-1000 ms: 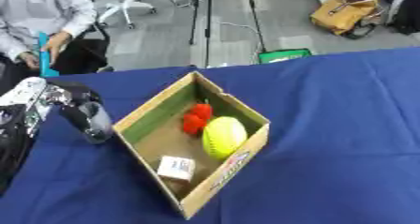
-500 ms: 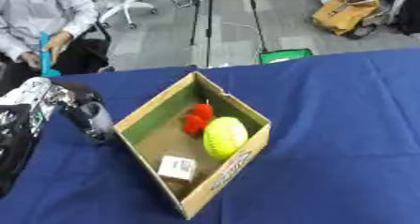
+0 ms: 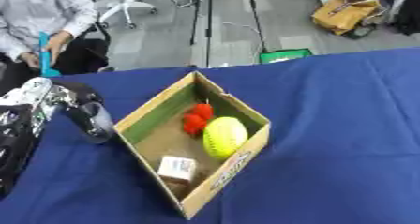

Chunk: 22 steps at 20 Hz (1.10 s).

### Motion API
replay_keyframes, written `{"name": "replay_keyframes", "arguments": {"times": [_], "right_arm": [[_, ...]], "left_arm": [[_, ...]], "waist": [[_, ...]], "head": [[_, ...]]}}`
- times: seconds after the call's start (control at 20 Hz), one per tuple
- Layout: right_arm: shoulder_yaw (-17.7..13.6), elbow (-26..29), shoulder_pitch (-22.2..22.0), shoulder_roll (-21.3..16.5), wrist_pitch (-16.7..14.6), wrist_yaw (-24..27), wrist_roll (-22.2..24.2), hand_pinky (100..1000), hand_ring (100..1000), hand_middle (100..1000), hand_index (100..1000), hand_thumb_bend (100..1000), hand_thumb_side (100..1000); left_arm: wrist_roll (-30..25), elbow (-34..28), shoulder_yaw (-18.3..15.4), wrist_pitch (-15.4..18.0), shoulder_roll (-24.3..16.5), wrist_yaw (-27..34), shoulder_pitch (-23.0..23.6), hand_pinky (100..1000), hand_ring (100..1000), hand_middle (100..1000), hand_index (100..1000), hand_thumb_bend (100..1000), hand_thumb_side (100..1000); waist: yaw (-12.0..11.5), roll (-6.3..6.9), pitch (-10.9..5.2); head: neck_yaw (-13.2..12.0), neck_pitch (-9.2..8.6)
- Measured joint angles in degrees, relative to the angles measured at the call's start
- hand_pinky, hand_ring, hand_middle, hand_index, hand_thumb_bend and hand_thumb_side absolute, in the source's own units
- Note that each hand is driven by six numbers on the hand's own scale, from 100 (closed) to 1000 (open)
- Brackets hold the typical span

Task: Pick up objects on the table and place them in the box.

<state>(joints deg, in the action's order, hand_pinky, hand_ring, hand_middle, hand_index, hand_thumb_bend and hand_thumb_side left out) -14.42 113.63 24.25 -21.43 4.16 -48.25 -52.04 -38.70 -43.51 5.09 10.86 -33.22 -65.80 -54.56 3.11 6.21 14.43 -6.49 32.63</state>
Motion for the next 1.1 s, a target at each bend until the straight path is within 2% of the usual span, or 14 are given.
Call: {"name": "replay_keyframes", "arguments": {"times": [0.5,1.1], "right_arm": [[0.0,0.0,0.01,0.0,-0.15,0.31,0.06,785,680,575,626,100,717],[-0.04,0.0,0.04,0.0,-0.18,0.46,0.08,789,681,573,623,100,715]], "left_arm": [[-0.21,0.04,0.0,-0.25,0.44,0.1,-0.32,294,553,694,765,640,415],[-0.77,0.04,0.0,-0.3,0.45,0.1,-0.45,220,503,639,714,619,369]], "waist": [[0.07,0.01,0.0],[0.25,0.02,0.04]], "head": [[-0.04,-0.01],[-0.04,-0.02]]}}
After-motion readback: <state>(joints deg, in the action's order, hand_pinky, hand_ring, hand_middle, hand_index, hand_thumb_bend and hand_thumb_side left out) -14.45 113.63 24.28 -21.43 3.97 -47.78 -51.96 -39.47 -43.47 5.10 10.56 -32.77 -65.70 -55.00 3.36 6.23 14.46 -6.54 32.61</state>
